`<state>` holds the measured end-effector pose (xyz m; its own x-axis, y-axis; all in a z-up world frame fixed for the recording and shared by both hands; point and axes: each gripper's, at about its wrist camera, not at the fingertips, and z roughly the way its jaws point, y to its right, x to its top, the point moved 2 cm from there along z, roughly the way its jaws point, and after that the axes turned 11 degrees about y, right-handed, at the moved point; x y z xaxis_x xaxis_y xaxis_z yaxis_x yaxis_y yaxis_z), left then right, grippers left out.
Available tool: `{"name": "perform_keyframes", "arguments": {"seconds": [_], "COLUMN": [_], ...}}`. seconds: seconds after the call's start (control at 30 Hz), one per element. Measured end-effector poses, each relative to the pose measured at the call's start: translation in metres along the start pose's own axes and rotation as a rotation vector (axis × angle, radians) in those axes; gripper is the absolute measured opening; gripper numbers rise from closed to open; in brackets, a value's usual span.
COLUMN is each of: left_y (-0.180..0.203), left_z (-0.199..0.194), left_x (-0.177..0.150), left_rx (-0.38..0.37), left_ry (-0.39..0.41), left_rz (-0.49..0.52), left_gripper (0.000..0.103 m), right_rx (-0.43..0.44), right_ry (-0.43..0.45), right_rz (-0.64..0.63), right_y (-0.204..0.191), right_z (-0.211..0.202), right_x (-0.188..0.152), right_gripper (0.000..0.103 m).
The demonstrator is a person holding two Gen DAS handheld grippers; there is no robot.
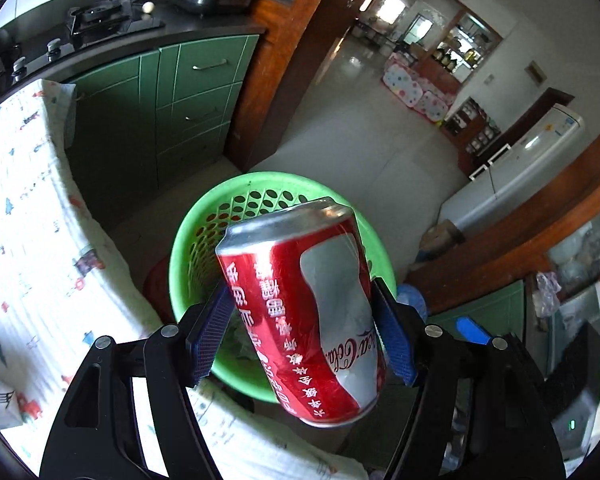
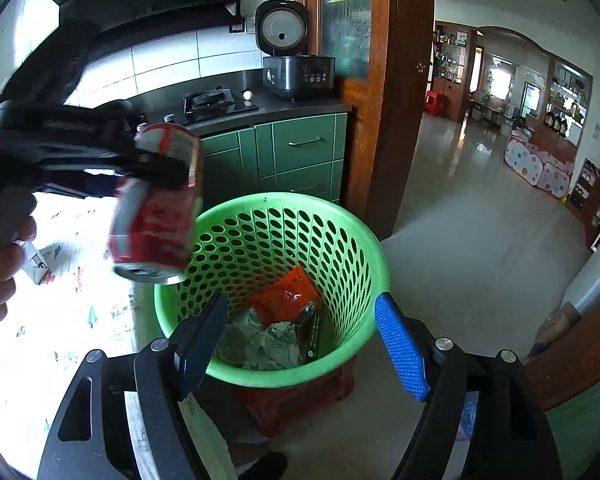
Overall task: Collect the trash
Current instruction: 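Carry the can and black box to the green basket and open both tools, then move both tools back to the table toward the drink carton and white paper cup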
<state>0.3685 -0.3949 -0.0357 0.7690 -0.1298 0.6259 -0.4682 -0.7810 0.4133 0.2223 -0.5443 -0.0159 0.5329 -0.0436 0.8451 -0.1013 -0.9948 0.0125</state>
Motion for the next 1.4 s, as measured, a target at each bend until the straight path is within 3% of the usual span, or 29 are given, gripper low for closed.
{"name": "perform_keyframes", "arguments": {"seconds": [0.1,0.33,0.7,1.03,1.4], "left_y": [0.002,0.002,-0.025,-0.082,-0.181], "left_z": [0.005,-0.013,-0.091,-0.175,-0.272], "left_x": [-0.002,-0.013,-0.044,-0.088,-0.125], "left_rx": [0.014,0.051,0.122,0.235,0.470], "left_ry": [-0.007,0.014,0.087,0.160,0.247], "left_rz": [0.006,0.054,0.082,0.021,-0.117], "left_gripper": [0.081,0.081,0.081,0.081,0.082], "right_rx": [0.000,0.009,0.082,0.215,0.352], "right_ry": [-0.003,-0.006,0.022,0.039,0.046], "right_rz": [0.000,0.002,0.002,-0.048,-0.136], "right_y": [-0.001,-0.005,-0.042,-0.115,-0.202], "right_z": [-0.003,-0.011,-0.037,-0.049,-0.046], "right_x": [-0.004,-0.009,-0.013,-0.007,0.005], "right_gripper": [0.074,0.074,0.080,0.085,0.088]}}
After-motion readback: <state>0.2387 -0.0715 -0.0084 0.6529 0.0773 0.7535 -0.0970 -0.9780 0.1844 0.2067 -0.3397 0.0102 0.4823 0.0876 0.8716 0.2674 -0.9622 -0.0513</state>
